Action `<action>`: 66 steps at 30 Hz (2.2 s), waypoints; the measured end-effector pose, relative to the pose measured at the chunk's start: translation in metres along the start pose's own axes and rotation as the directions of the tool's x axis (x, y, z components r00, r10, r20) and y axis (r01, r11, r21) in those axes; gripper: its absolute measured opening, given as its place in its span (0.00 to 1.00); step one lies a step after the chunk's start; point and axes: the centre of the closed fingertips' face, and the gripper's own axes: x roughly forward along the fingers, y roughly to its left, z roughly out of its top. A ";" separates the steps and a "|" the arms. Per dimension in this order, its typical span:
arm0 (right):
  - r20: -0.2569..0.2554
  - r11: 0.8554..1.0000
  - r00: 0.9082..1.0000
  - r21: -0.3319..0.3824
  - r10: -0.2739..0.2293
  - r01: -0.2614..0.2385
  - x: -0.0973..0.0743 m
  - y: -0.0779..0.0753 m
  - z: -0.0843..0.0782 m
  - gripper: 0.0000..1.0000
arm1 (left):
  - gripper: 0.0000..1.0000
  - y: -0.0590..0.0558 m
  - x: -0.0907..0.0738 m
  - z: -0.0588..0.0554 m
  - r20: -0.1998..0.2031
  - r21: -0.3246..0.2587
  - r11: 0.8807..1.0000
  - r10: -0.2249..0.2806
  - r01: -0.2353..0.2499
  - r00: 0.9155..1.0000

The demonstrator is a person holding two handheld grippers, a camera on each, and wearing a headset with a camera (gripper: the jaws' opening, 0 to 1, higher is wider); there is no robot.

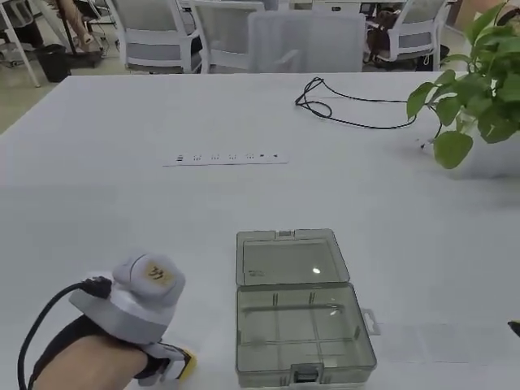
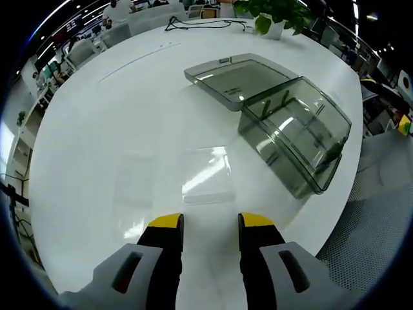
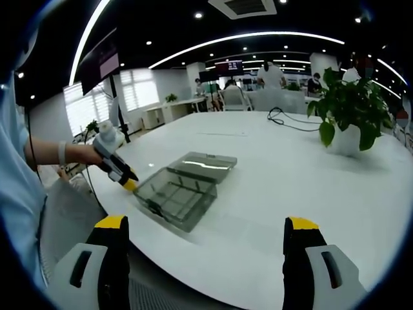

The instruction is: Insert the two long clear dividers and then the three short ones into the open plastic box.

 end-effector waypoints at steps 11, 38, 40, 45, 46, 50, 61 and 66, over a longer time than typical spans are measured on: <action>0.002 1.000 1.000 -0.001 0.009 -0.009 0.001 0.006 0.002 1.00 | 0.31 0.001 -0.002 0.001 0.018 -0.034 0.999 -0.025 0.025 1.000; 0.016 0.999 0.999 0.017 0.033 -0.033 0.007 0.013 0.002 1.00 | 0.30 0.004 -0.005 0.002 0.146 -0.247 0.965 -0.055 0.091 0.988; 0.016 0.999 0.999 0.019 0.034 -0.034 0.007 0.013 0.002 1.00 | 0.30 0.005 -0.006 0.001 0.155 -0.263 0.960 -0.056 0.095 0.986; 0.021 0.999 0.999 0.032 0.041 -0.042 0.007 0.015 0.003 1.00 | 0.30 0.006 -0.007 0.001 0.182 -0.309 0.945 -0.055 0.110 0.982; 0.022 0.999 0.999 0.031 0.042 -0.043 0.007 0.014 0.003 1.00 | 0.30 0.005 -0.008 0.001 0.187 -0.319 0.941 -0.056 0.115 0.981; 0.025 0.997 0.999 0.053 0.047 -0.049 0.007 0.015 0.004 1.00 | 0.30 0.006 -0.010 0.001 0.203 -0.338 0.933 -0.054 0.122 0.978; 0.015 0.990 0.996 0.117 0.082 -0.083 0.015 0.020 0.014 1.00 | 0.30 0.002 -0.026 0.016 0.284 -0.371 0.915 -0.053 0.161 0.957; 0.011 0.976 0.995 0.191 0.103 -0.103 0.022 0.025 0.022 1.00 | 0.30 -0.001 -0.039 0.030 0.339 -0.367 0.914 -0.044 0.175 0.940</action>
